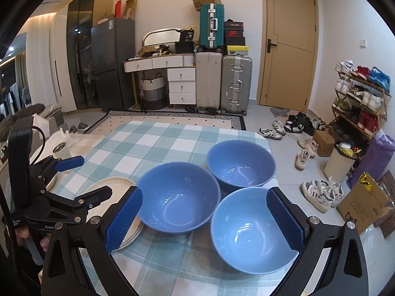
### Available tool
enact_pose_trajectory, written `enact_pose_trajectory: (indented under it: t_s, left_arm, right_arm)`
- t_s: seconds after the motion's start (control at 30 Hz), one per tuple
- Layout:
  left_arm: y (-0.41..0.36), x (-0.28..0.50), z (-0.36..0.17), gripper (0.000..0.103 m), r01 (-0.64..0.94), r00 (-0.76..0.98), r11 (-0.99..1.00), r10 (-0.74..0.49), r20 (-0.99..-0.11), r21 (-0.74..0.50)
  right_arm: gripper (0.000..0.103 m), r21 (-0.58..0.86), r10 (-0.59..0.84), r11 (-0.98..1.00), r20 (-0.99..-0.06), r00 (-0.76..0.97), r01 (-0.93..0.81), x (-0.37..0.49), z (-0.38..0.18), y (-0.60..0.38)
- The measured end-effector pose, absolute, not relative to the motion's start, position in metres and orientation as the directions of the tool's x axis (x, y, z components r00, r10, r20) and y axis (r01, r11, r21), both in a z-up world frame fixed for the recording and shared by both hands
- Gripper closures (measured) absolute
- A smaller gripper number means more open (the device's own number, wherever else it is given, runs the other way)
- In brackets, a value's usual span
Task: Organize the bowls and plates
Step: 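Move the left tool toward a blue bowl while the right tool approaches another blue bowl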
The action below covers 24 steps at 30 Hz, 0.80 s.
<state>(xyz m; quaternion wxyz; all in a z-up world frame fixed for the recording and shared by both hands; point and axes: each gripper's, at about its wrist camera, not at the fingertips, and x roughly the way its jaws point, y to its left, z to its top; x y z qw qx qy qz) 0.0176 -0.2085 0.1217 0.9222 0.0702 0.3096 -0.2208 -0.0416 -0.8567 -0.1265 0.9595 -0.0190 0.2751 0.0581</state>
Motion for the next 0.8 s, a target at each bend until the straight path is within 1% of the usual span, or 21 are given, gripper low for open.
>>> enact_pose_trajectory:
  t_s: [0.23, 0.47, 0.7, 0.8]
  left_arm:
    - [-0.237, 0.049, 0.129, 0.002, 0.464, 0.696, 0.885, -0.377, -0.611, -0.018]
    - [-0.264, 0.081, 0.131, 0.002, 0.467, 0.701, 0.884, -0.363, -0.614, 0.011]
    - [-0.293, 0.110, 0.125, 0.002, 0.485, 0.680, 0.875, -0.368, -0.634, 0.012]
    - [-0.306, 0.120, 0.122, 0.002, 0.492, 0.682, 0.870, -0.363, -0.635, 0.031]
  right_arm:
    - [0.001, 0.011, 0.067, 0.997, -0.525, 0.848, -0.072, -0.030, -0.112, -0.896]
    - [0.001, 0.033, 0.052, 0.999, -0.510, 0.859, -0.042, -0.008, -0.099, -0.924]
    - [0.001, 0.060, 0.038, 0.998, -0.530, 0.847, -0.007, 0.026, -0.102, -0.945]
    - [0.001, 0.058, 0.026, 0.998, -0.545, 0.838, 0.007, 0.040, -0.108, -0.950]
